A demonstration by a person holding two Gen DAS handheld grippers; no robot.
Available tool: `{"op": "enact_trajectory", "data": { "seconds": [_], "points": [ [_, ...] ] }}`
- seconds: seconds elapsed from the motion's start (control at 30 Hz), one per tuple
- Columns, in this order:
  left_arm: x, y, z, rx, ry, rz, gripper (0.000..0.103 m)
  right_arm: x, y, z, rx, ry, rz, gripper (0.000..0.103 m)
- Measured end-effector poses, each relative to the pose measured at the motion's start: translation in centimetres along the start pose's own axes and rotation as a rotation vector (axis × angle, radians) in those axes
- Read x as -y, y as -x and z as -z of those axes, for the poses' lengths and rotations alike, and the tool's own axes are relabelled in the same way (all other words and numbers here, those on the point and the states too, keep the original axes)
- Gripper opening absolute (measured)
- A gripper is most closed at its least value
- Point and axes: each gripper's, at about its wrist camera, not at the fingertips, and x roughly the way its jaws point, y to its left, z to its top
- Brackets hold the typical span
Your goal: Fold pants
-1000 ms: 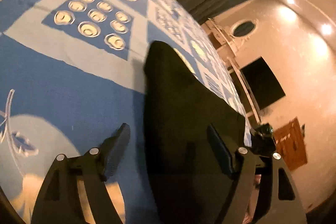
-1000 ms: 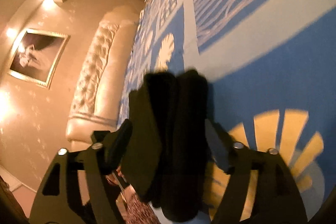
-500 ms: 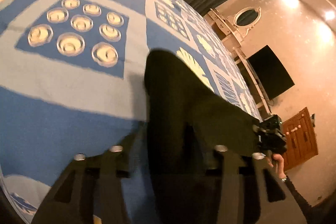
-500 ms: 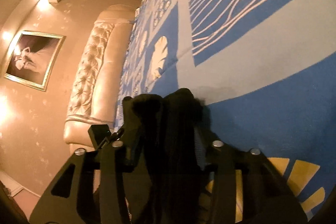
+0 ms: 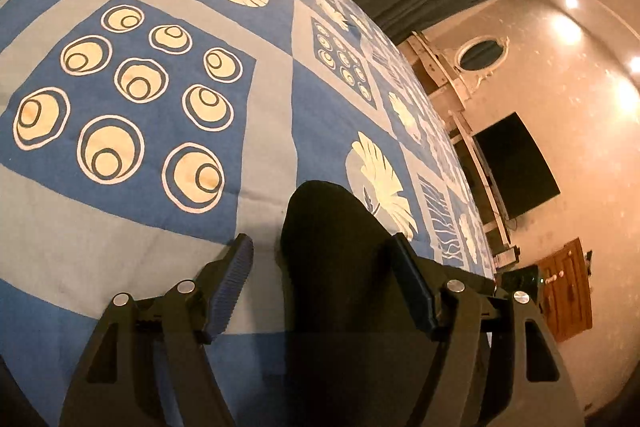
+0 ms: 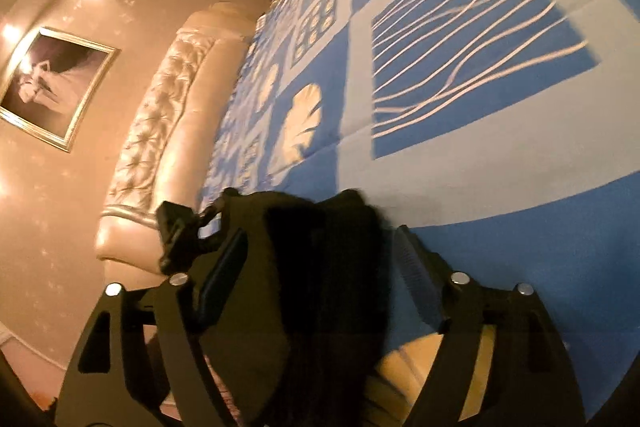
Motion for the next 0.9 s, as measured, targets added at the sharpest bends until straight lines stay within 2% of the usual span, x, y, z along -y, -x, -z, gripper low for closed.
{"op": "enact_trajectory", "data": {
  "seconds": [0.23,0.37,0.4,0.43,0.53,0.67,0.8,0.9],
  "points": [
    [0.4,-0.3,-0.1,0.001,-0.010,-0.021,0.070,0.1,-2.8,-1.4,-0.048,-0.024,-0.065,0.089],
    [0.5,-0.3,0.0,0.004,-0.017,-0.033,0.070,0.2,-3.7,-1.9,-0.062,-0.031,-0.073,0.088],
    [0.6,-0.3,0.1,0.006,-0.021,-0.039,0.070,0.3,-3.7,-1.8,-0.068,-0.031,-0.065,0.083],
    [0.7,-0.4,0.0,0.008,-0.025,-0.043,0.070,0.4,-3.7,-1.9,-0.074,-0.029,-0.050,0.072],
    [1.1,-0.5,0.1,0.010,-0.051,-0.072,0.070,1.3,-3.4,-1.6,-0.086,-0.039,-0.021,0.055],
    [2.0,-1.0,0.1,0.007,-0.127,-0.154,0.060,1.6,-3.2,-1.4,-0.069,-0.043,-0.026,0.051],
    [2.8,-1.3,0.1,0.007,-0.188,-0.191,0.046,1.6,-3.2,-1.2,-0.040,-0.039,-0.028,0.047],
    [3.3,-1.5,0.1,0.020,-0.213,-0.222,0.045,1.6,-3.2,-1.3,-0.024,-0.038,-0.031,0.045]
  ]
}}
